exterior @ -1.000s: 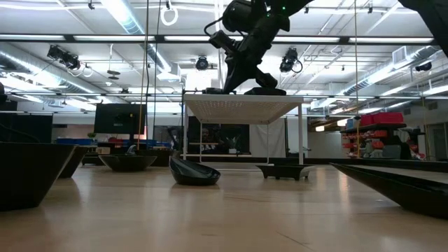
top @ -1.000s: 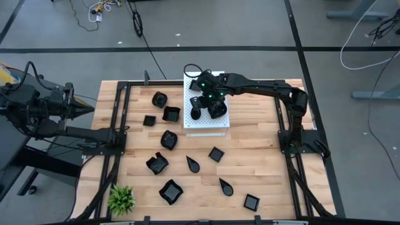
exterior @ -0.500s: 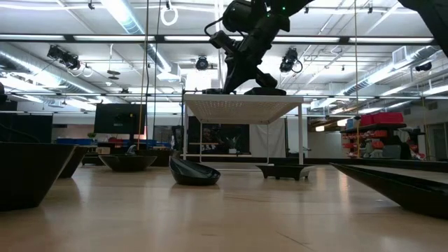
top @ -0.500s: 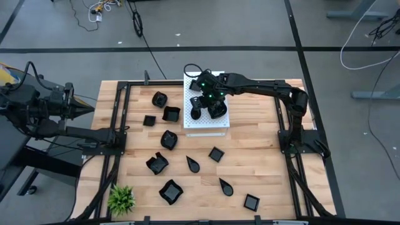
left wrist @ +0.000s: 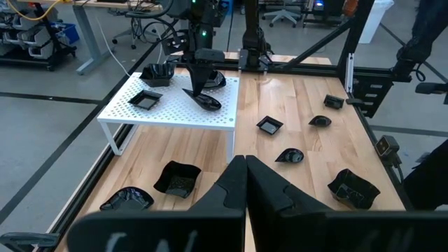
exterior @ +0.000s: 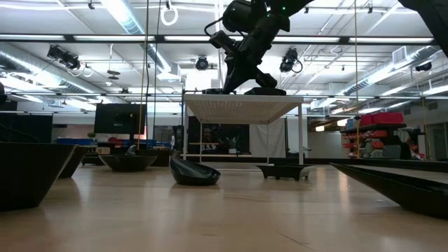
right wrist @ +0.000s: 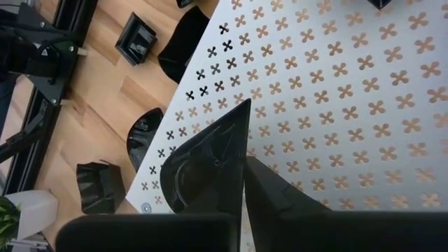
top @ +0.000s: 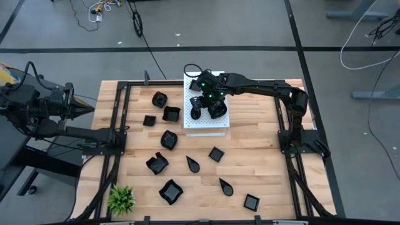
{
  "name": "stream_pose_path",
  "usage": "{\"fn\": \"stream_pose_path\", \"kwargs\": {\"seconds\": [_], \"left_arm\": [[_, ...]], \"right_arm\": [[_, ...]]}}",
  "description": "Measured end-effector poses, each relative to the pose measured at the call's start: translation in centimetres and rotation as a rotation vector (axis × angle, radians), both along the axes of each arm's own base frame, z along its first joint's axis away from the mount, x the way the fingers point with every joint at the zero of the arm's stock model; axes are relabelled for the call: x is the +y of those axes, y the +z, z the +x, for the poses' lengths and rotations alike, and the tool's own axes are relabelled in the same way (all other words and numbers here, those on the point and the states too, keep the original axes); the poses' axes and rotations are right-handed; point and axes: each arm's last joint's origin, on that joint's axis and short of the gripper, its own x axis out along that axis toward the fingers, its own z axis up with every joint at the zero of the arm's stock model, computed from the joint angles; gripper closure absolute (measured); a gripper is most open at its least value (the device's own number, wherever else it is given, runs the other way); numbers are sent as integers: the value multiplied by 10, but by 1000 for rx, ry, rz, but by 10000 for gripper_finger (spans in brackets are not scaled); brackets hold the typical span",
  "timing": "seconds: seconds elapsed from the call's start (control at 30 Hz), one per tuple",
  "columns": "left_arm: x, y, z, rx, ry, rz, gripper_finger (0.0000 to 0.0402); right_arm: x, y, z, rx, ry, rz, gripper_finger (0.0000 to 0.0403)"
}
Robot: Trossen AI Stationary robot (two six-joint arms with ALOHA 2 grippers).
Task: Pick & Place Mini shaped plates
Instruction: Put the drop-shaped plate on the shelf
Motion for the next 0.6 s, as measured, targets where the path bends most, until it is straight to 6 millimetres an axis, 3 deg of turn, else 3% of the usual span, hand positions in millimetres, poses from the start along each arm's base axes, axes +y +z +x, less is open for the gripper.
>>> {"fn": "stream_pose_path", "kwargs": {"seconds": [0.6], "left_arm": [[0,0,0,0,0,0,399]], "right_arm": [[-1,0,0,8,-7,-30,385]]}}
